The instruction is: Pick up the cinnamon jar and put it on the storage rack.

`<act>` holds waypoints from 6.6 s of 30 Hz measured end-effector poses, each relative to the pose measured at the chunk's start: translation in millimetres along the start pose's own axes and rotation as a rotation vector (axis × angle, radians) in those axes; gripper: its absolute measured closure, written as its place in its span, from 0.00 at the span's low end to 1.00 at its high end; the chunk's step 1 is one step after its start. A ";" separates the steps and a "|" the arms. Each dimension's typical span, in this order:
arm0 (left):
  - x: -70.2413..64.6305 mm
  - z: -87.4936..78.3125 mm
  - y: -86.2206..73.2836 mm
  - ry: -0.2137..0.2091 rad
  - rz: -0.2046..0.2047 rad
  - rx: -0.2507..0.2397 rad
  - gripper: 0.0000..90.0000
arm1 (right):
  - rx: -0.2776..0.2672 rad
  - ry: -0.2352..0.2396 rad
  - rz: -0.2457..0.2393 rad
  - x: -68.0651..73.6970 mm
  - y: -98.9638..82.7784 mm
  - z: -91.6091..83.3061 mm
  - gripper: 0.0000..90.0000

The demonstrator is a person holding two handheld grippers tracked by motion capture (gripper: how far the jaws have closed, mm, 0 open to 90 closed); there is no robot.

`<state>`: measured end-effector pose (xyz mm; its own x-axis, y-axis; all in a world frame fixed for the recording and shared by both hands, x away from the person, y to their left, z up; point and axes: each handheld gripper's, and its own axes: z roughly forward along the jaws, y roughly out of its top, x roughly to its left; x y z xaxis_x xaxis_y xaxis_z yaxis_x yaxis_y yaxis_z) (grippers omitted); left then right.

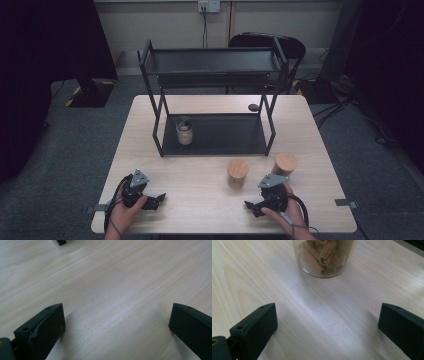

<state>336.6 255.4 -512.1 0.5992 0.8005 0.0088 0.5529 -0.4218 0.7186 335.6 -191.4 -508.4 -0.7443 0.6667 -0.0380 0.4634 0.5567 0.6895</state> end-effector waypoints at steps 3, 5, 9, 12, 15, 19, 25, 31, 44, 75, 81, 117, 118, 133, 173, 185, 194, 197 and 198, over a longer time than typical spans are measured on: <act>0.0 0.0 0.0 0.000 0.000 0.000 0.00 | -0.006 -0.005 0.002 -0.5 1.1 -0.7 0.01; 0.0 0.0 0.0 0.000 0.000 0.000 0.00 | -0.009 0.001 0.004 -1.3 2.5 -1.4 0.02; 0.0 0.0 0.0 0.000 0.000 0.000 0.00 | -0.027 0.009 0.000 -2.3 6.0 -3.6 0.01; 0.0 0.0 0.0 0.000 0.000 0.000 0.00 | -0.029 0.013 0.003 -3.1 6.7 -4.0 0.01; 0.0 0.0 0.0 0.000 0.000 0.000 0.00 | -0.042 0.044 0.043 -5.6 6.7 -5.3 0.02; 0.0 0.0 0.0 0.000 0.000 0.000 0.00 | -0.048 0.037 0.048 -8.7 8.3 -6.1 0.01; 0.0 0.0 0.0 0.000 0.000 0.000 0.00 | -0.049 0.039 0.046 -9.8 10.9 -3.8 0.01; 0.0 0.0 0.0 0.000 0.000 0.000 0.00 | -0.050 0.037 0.034 -8.3 15.2 -1.1 0.01; 0.0 0.0 0.0 0.000 0.000 0.000 0.00 | -0.069 0.040 0.023 -9.8 28.7 5.1 0.01; 0.0 0.0 0.0 0.000 0.000 0.000 0.00 | -0.128 0.076 0.038 -10.2 42.5 23.3 0.08; 0.0 0.0 0.0 0.000 0.000 0.000 0.00 | -0.146 0.091 0.036 -11.6 43.9 25.7 0.12; 0.3 -0.1 -0.1 -0.003 0.003 0.000 0.00 | -0.185 0.076 -0.034 -6.4 57.2 37.4 0.28; 0.3 -0.1 -0.1 -0.003 0.003 0.000 0.00 | -0.182 0.076 -0.034 -6.5 57.7 37.4 0.28; 0.4 -0.2 -0.2 -0.003 0.003 0.000 0.00 | -0.171 0.069 -0.042 -8.3 62.9 39.2 0.28; 0.5 -0.2 -0.2 -0.005 0.004 -0.001 0.00 | -0.161 0.068 -0.030 -10.4 94.0 56.4 0.28; 0.5 -0.2 -0.3 -0.005 0.004 -0.001 0.00 | -0.155 0.068 -0.028 -10.9 103.3 62.7 0.28; 0.5 -0.2 -0.3 -0.005 0.004 -0.001 0.00 | -0.155 0.066 -0.043 -8.7 112.4 67.1 0.28; 0.6 -0.2 -0.3 -0.006 0.005 -0.001 0.00 | -0.151 0.064 -0.049 -8.1 116.4 68.2 0.28; 0.6 -0.2 -0.3 -0.006 0.005 -0.001 0.00 | -0.151 0.064 -0.053 -8.1 117.5 68.6 0.28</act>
<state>336.7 256.1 -512.1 0.6055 0.7958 0.0081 0.5495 -0.4254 0.7191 429.1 -97.3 -476.8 -0.7969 0.6032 -0.0342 0.3490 0.5057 0.7890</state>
